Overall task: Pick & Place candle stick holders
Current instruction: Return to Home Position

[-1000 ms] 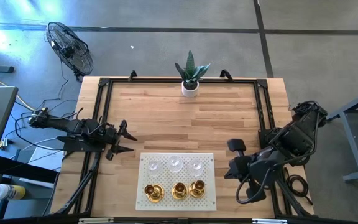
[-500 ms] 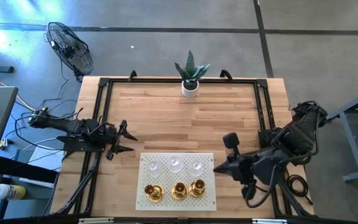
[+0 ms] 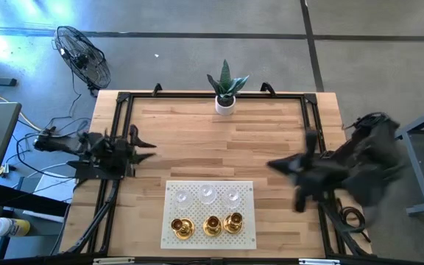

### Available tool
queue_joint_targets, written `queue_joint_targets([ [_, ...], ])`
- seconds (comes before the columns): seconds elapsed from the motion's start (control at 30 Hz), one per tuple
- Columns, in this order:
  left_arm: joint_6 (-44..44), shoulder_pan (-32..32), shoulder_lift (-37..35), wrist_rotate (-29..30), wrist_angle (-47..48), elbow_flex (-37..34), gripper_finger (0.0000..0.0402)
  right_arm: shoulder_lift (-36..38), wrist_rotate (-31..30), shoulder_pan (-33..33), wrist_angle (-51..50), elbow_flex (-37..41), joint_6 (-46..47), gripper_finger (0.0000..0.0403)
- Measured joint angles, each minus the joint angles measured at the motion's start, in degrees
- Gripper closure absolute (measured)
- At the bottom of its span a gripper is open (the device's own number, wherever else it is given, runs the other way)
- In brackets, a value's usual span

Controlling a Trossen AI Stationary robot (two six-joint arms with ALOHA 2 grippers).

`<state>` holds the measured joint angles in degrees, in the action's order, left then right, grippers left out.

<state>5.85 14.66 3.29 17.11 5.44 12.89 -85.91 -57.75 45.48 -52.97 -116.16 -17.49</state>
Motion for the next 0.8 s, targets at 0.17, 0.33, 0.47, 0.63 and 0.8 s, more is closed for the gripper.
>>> queue_joint_targets([
  [0.17, 5.81, -0.02, -0.07, 3.04, 10.99, 8.92, 0.0388, 9.01, -5.83, 6.45, -11.13, -0.02, 9.97, 0.0403],
  [0.33, 3.41, -0.02, -0.28, 3.4, 11.34, 11.27, 0.0389, 18.44, -8.04, 12.67, -28.03, 6.14, 35.18, 0.0403],
  [0.47, 1.5, -0.02, -0.24, 4.29, 11.78, 8.8, 0.0398, 25.99, -12.34, 16.13, -29.68, 21.22, 44.95, 0.0403],
  [0.63, -1.12, -0.02, -0.26, 4.45, 10.57, 4.07, 0.04, 37.57, -10.94, 20.7, -19.25, 42.41, 47.88, 0.0403],
  [0.8, -3.65, -0.02, -0.24, 4.18, 7.8, 0.79, 0.0401, 49.54, -7.28, 22.86, 2.76, 61.38, 40.38, 0.0403],
])
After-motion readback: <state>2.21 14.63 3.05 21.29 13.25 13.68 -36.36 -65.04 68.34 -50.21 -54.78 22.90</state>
